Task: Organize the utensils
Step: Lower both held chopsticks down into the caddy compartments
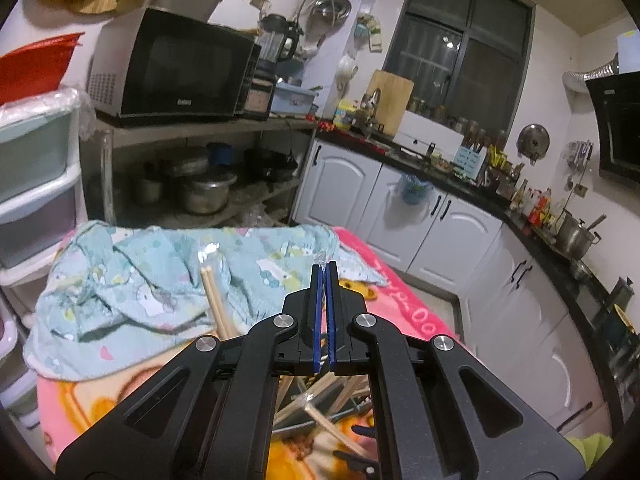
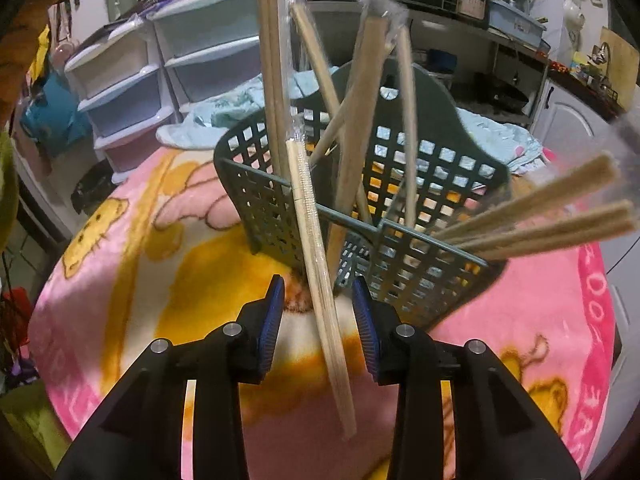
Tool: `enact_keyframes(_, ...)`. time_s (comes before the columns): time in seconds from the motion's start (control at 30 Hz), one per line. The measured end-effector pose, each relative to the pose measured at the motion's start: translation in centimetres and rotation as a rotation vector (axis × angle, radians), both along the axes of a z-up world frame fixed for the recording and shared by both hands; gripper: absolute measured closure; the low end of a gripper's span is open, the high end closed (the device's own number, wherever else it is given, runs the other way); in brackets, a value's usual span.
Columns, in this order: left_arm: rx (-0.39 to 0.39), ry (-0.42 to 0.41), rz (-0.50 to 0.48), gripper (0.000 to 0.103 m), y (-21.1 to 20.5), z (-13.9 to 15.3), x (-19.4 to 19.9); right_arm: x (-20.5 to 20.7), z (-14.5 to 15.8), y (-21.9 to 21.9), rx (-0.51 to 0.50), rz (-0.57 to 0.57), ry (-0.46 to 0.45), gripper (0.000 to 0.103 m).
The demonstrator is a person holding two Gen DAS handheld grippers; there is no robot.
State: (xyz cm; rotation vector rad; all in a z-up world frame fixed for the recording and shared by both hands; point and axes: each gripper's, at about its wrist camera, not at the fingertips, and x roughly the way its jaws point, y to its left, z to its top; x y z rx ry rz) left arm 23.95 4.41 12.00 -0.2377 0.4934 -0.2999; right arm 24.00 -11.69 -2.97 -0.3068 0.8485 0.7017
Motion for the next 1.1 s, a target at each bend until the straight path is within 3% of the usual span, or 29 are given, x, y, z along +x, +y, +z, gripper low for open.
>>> enact_keyframes(0.07, -0.003, 0.014, 0.001, 0.102, 0.2, -0.7, 0.3, 0.5, -0.3, 0.4, 0.001, 0.003, -0.003, 0.07)
enact_keyframes(0.13, -0.006, 0.022, 0.002, 0.102, 0.4, -1.1, 0.4, 0.6, -0.5, 0.6, 0.006, 0.012, -0.01, 0.092)
enact_keyframes(0.27, -0.009, 0.04, 0.003, 0.102, 0.7, -1.7, 0.7, -0.2, 0.7, -0.1, 0.051, 0.048, -0.026, 0.096)
enact_keyframes(0.37, -0.009, 0.052, 0.0, 0.102, 0.8, -2.1, 1.1, -1.2, 3.9, -1.6, 0.164, 0.059, -0.071, 0.096)
enact_keyframes(0.53, -0.005, 0.065, 0.008, 0.102, 0.8, -2.8, 1.7, -1.6, 11.3, -4.7, 0.348, -0.038, -0.314, 0.096)
enact_keyframes(0.67, 0.004, 0.071, 0.01, 0.102, 0.7, -3.4, 1.8, -0.9, 14.4, -6.0, 0.417, -0.093, -0.474, 0.096)
enact_keyframes(0.9, 0.01, 0.075, 0.016, 0.102, 0.7, -3.9, 1.6, 3.1, 12.8, -5.4, 0.451, -0.189, -0.498, 0.096)
enact_keyframes(1.03, 0.011, 0.076, 0.025, 0.085, 1.1, -3.9, 1.2, 4.0, 11.0, -4.6, 0.43, -0.22, -0.499, 0.095)
enact_keyframes(1.1, 0.01, 0.074, 0.028, 0.082, 1.3, -3.9, 1.0, 4.3, 10.2, -4.4, 0.416, -0.231, -0.484, 0.094)
